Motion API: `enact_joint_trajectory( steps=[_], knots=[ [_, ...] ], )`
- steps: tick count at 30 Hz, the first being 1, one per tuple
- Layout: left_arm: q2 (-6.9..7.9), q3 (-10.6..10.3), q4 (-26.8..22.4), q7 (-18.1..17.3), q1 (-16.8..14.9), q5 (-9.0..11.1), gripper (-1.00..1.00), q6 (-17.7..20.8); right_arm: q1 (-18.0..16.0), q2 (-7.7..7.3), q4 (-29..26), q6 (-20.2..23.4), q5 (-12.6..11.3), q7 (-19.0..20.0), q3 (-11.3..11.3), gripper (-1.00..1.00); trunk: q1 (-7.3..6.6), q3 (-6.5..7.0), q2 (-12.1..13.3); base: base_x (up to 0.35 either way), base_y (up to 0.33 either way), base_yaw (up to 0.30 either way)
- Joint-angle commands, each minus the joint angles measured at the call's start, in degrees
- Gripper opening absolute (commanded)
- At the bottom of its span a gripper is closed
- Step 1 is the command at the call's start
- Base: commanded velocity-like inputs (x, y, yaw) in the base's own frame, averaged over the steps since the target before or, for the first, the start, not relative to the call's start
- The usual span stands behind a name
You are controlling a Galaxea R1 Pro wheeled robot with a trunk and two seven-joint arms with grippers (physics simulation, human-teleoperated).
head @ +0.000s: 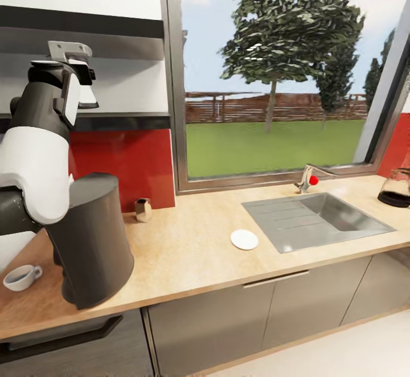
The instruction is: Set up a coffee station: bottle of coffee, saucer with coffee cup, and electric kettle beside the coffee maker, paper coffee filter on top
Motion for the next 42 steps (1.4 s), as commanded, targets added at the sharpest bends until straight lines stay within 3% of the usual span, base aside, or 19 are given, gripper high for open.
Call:
enact_joint_trajectory(
  steps=[1, 18, 42],
  knots=[
    [-0.02, 0.02, -0.02, 0.03, -0.03, -0.16, -1.00, 0.24, -0.03, 0.01, 0.09, -0.23, 0.59, -0.02, -0.46, 1.00, 0.00, -0.02, -0.05, -0.158, -0.237, 0.000],
    [-0.04, 0.06, 0.41, 0.03, 0.23, -0.07, -1.00, 0.19, -0.03, -0.01, -0.01, -0.14, 0.57, 0.07, -0.65, 1.00, 0.00, -0.02, -0.05, -0.076, -0.257, -0.218],
    [0.05, 0.10, 0.50, 0.07, 0.33, -0.07, -1.00, 0.16, -0.03, 0.05, 0.07, -0.14, 0.57, 0.00, -0.57, 1.00, 0.00, -0.02, -0.05, 0.000, -0.271, -0.011]
  ],
)
